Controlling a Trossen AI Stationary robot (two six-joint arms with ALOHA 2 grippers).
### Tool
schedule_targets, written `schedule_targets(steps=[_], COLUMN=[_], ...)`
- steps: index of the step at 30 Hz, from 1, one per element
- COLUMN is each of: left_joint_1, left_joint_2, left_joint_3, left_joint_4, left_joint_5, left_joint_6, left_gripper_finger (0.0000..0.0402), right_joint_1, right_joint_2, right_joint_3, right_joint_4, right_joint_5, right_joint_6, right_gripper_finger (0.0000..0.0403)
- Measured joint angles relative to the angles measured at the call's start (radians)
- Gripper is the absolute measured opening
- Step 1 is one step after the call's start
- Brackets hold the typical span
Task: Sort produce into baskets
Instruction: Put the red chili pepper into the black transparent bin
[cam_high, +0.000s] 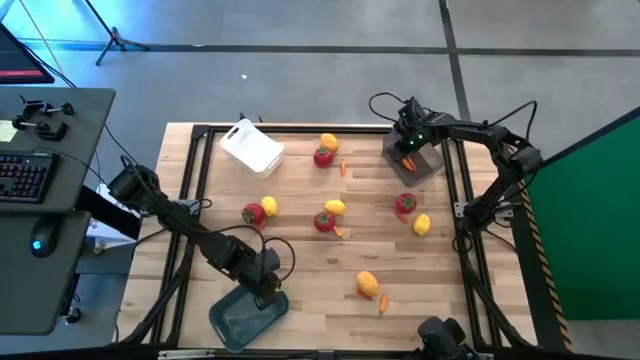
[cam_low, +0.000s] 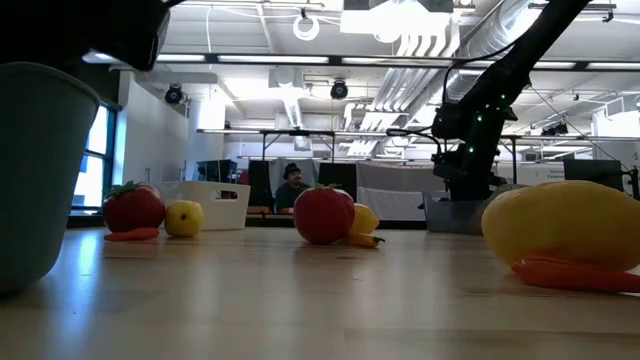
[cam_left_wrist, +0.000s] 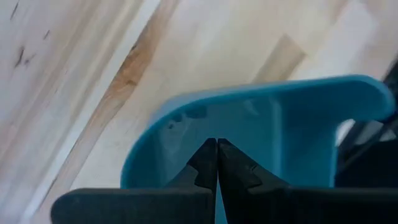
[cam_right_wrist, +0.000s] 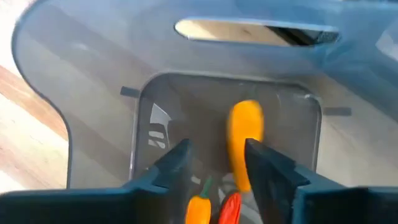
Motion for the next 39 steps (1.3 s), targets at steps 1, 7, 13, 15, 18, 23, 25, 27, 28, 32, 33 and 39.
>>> schedule_targets(steps=[1, 7, 13, 15, 18, 23, 25, 27, 28, 32, 33, 39], left_joint_1=[0.001, 0.015, 0.031, 0.04, 0.069, 0.142, 0.185, 0.23, 0.252, 0.33, 0.35, 0.475], left_joint_2=[-0.008, -0.07, -0.153, -0.187, -0.238, -0.307, -0.321, -0.326, -0.329, -0.329, -0.329, -0.329], left_joint_3=[0.0, 0.0, 0.0, 0.0, 0.0, 0.0, 0.0, -0.005, -0.011, -0.049, -0.062, -0.158], left_joint_4=[0.006, 0.021, 0.018, 0.011, -0.004, -0.1, -0.136, -0.145, -0.141, -0.125, -0.107, 0.055], left_joint_5=[0.005, 0.028, 0.073, 0.093, 0.133, 0.138, 0.154, 0.19, 0.208, 0.264, 0.276, 0.352], left_joint_6=[0.008, 0.037, 0.08, 0.101, 0.156, 0.289, 0.36, 0.431, 0.463, 0.602, 0.634, 0.758], left_gripper_finger=[0.0, 0.0, 0.0, 0.0, 0.0, 0.0, 0.0, 0.0, 0.0, 0.0, 0.0, 0.0], right_joint_1=[0.0, 0.0, 0.025, 0.048, 0.088, 0.176, 0.222, 0.27, 0.295, 0.388, 0.41, 0.526], right_joint_2=[-0.005, -0.09, -0.215, -0.254, -0.306, -0.36, -0.365, -0.364, -0.364, -0.363, -0.363, -0.363], right_joint_3=[0.0, 0.0, 0.0, 0.0, 0.0, 0.001, 0.001, 0.001, 0.001, 0.001, 0.001, 0.001], right_joint_4=[-0.007, -0.01, -0.044, -0.053, -0.054, -0.043, -0.038, -0.028, -0.02, 0.033, 0.048, 0.117], right_joint_5=[0.0, 0.011, 0.015, 0.014, -0.007, -0.053, -0.054, -0.052, -0.045, -0.018, -0.015, 0.046], right_joint_6=[0.0, 0.025, 0.026, 0.029, 0.066, 0.159, 0.187, 0.21, 0.224, 0.293, 0.312, 0.415], right_gripper_finger=[0.0158, 0.0159, 0.01, 0.0071, 0.0024, 0.0011, 0.0011, 0.0005, 0.0002, 0.0002, 0.0001, 0.0])
